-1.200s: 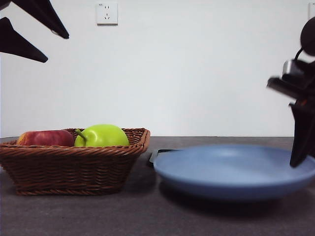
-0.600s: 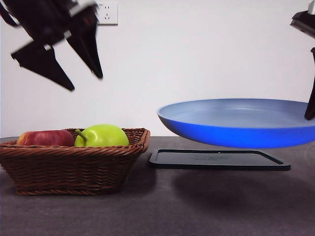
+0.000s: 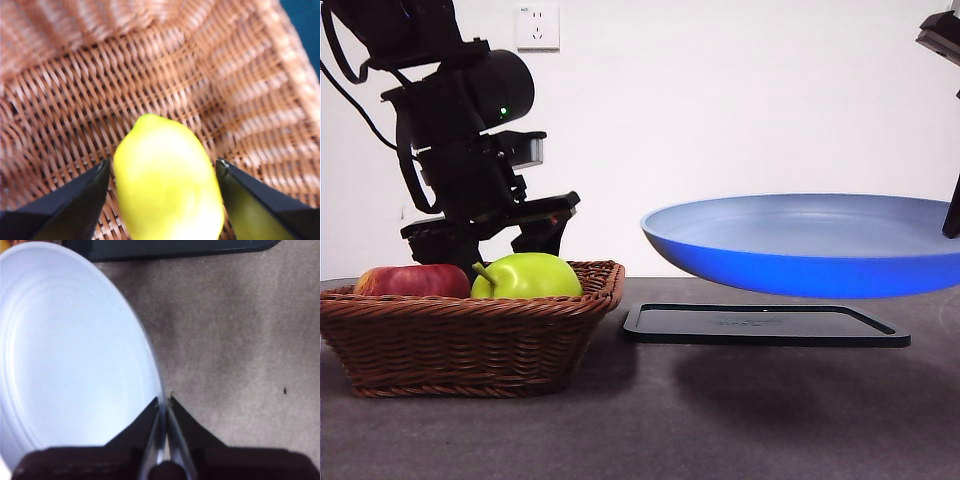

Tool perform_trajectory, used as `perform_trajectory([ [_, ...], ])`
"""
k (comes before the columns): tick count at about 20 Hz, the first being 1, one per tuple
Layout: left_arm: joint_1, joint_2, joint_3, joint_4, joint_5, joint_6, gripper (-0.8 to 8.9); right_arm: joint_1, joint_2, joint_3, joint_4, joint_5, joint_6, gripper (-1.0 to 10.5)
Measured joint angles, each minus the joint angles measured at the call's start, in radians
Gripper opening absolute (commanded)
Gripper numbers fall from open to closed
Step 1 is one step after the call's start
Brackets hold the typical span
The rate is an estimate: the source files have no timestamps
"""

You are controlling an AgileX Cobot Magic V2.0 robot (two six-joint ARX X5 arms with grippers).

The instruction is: Take the lemon from the basket,put the lemon in the plate,hand out the plate

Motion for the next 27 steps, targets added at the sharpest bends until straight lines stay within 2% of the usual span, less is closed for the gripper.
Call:
perform_trajectory([
  [3,0.0,0.004,0.0,0.005,0.0,0.026,3.61,0.0,0.0,0.0,0.0,0.0,-0.003,0.0],
  [4,0.0,0.004,0.0,0.009,-0.002,0.04,3.26,0.0,0.0,0.0,0.0,0.0,-0.003,0.0],
  [6,0.0,0.004,0.0,0.004,-0.003,0.05,1.84,0.0,0.0,0.0,0.0,0.0,-0.003,0.0],
  [9,0.0,-0.035,0.002,-0.053,-0.007,0.062,1.77,0.0,0.0,0.0,0.006,0.0,-0.003,0.0],
  [11,0.0,-0.139,0.029,-0.105,-0.005,0.076,1.77,0.0,0.0,0.0,0.008,0.0,-0.003,0.0],
  [13,-0.003,-0.277,0.053,-0.105,0.062,0.078,1.77,0.0,0.0,0.0,0.015,0.0,-0.003,0.0],
  [14,-0.017,-0.346,0.053,-0.103,0.143,0.072,1.78,0.0,0.0,0.0,0.014,0.0,-0.003,0.0],
  [16,-0.084,-0.418,0.053,-0.07,0.273,0.034,1.78,0.001,0.0,0.0,0.015,-0.001,-0.002,0.0],
  [17,-0.134,-0.425,0.053,-0.064,0.282,0.021,1.78,0.001,0.0,0.0,0.014,-0.001,0.002,0.0],
  [20,-0.285,-0.395,0.052,-0.058,0.262,0.006,1.78,0.001,0.0,0.0,0.007,-0.047,0.01,0.0],
  [22,-0.379,-0.373,0.052,-0.029,0.185,0.006,1.8,0.003,0.0,0.0,0.006,-0.077,0.012,0.0],
  [25,-0.479,-0.336,0.052,0.0,0.056,0.007,1.8,0.018,0.0,0.0,-0.018,-0.078,0.013,0.0],
  [27,-0.514,-0.301,0.052,0.0,0.025,0.007,1.8,0.026,0.0,0.0,-0.035,-0.079,0.013,0.0],
])
